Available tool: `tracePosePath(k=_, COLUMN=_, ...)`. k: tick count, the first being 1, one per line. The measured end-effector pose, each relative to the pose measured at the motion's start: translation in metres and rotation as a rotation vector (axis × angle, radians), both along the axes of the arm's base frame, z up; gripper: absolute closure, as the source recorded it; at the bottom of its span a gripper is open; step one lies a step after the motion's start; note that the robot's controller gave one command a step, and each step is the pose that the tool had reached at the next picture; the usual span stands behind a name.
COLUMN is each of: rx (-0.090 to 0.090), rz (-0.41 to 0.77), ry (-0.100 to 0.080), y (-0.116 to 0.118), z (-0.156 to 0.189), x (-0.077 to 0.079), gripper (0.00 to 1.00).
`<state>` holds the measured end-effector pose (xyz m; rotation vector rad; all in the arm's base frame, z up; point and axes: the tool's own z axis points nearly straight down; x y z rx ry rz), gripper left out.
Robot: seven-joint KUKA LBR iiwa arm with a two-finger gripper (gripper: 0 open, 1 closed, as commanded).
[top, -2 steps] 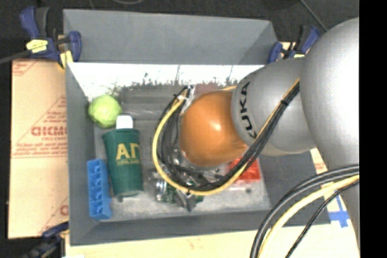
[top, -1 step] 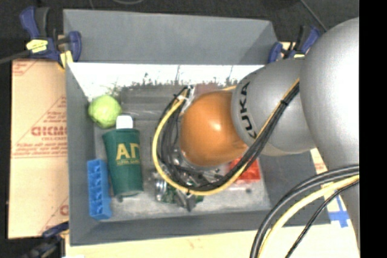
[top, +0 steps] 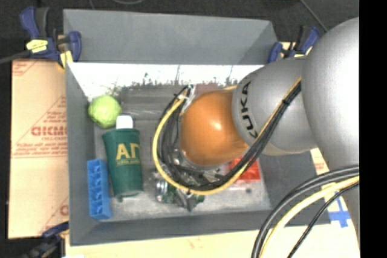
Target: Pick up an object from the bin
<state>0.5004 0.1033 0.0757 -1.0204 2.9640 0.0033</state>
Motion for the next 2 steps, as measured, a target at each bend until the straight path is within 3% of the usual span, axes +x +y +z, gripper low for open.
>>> tracePosePath(k=2, rx=-0.003, rz=-0.002, ry=0.007, y=0.000, z=0.018, x=-0.001, gripper=1.00)
